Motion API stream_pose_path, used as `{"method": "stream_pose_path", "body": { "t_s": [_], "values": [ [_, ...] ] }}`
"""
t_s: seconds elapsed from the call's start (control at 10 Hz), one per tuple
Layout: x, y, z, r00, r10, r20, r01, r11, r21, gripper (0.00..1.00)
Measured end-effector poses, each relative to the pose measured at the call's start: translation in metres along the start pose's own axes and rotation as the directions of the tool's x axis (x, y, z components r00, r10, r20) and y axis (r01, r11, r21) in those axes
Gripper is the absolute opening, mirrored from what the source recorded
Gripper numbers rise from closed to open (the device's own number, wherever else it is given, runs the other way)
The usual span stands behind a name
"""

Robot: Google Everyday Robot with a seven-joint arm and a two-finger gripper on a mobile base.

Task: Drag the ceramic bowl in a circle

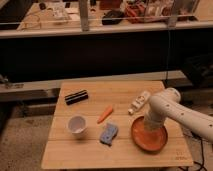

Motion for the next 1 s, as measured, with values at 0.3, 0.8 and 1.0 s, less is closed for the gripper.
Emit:
{"method": "stream_pose_path", "body": {
  "t_s": [0.3,0.8,1.0],
  "values": [
    [0.012,0.051,-0.017,0.999,0.039,-0.004,-0.039,0.999,0.014,0.8],
    [0.018,0.082,0.023,0.997,0.061,-0.048,-0.061,0.998,0.002,0.8],
    [0.023,0.085,0.036,0.997,0.061,-0.054,-0.061,0.998,0.015,0.8]
  ]
}}
